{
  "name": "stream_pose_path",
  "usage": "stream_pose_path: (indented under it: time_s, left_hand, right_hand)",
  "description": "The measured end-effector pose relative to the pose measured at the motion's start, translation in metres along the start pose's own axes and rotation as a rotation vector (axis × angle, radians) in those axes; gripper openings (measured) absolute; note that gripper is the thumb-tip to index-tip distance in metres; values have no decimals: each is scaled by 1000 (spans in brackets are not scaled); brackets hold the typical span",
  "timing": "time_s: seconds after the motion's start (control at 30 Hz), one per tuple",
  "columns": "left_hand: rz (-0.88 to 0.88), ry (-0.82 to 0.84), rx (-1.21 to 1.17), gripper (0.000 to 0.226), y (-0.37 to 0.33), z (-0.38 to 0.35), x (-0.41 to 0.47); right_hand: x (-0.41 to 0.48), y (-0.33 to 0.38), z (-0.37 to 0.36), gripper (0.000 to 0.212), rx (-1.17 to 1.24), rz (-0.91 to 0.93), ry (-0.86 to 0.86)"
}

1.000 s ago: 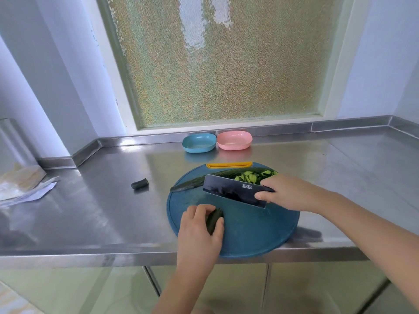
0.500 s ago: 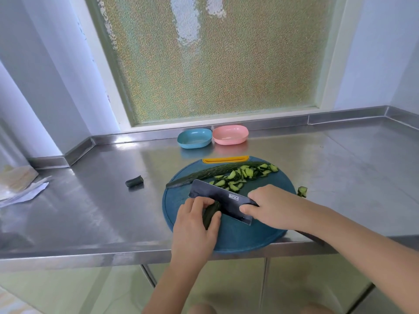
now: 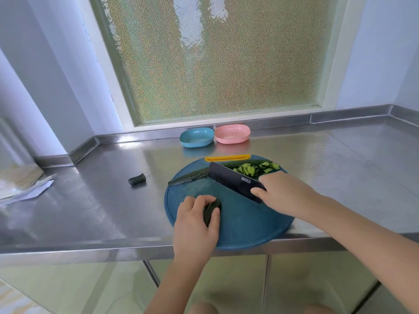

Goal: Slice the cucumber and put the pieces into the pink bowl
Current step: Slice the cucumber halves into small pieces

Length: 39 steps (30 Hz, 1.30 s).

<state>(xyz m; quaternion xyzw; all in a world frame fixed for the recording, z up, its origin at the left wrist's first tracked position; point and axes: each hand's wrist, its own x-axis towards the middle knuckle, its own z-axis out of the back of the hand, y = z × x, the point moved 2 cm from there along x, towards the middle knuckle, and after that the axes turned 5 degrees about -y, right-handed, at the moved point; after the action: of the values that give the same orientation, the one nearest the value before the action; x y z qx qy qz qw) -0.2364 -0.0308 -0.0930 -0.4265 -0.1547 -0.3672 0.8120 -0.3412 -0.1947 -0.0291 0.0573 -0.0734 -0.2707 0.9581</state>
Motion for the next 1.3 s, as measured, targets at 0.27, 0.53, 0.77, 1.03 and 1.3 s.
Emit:
stream_pose_path:
  time_s: [0.27,0.53,0.77,1.03,1.3]
  left_hand:
    - [19,75,-50,24,2,5,6]
    - [-201,298,-62,20,7,8,20]
    - [-191,258,-48,24,9,3,16]
    - [-201,260,-33,28,7,4,15]
    - [-215,260,-17,22,4,5,16]
  right_hand:
    - [-20,5,13,41,89,-22,-11]
    - [-39,21,9,40,7,-59,-29]
    - [-43,37,7,39,41,-66,-5]
    - [-44,45,16,26,102,-78,74]
    - [-44,49,9,28,39,-70,47]
